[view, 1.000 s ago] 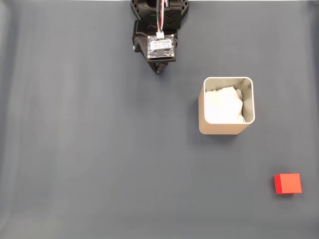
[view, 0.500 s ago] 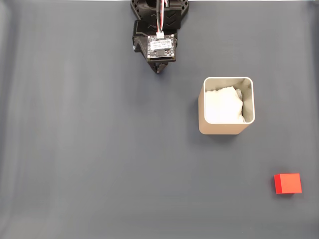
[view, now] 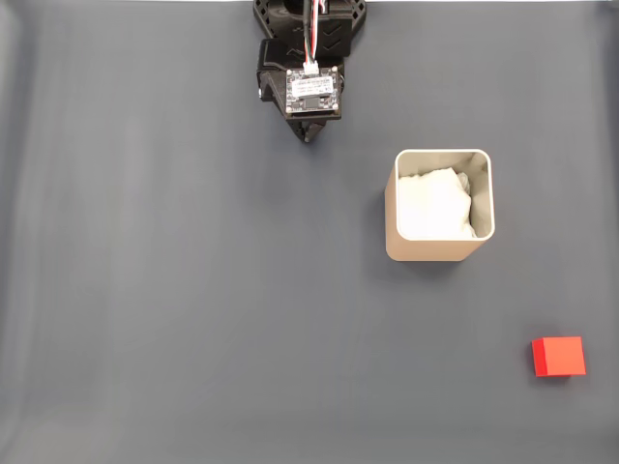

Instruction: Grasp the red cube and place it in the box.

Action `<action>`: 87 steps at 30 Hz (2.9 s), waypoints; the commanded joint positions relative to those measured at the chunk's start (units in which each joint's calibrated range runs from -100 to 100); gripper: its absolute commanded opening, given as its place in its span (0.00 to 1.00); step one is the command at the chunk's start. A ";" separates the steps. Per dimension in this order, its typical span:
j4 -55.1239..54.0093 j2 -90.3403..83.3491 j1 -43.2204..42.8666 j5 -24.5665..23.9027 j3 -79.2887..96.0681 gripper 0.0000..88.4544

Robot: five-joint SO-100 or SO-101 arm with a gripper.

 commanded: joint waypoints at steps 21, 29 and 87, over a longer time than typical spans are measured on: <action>1.14 0.00 0.47 -0.34 0.55 0.01; 1.14 0.00 0.47 -0.34 0.55 0.01; 0.98 0.00 0.26 0.98 0.55 0.00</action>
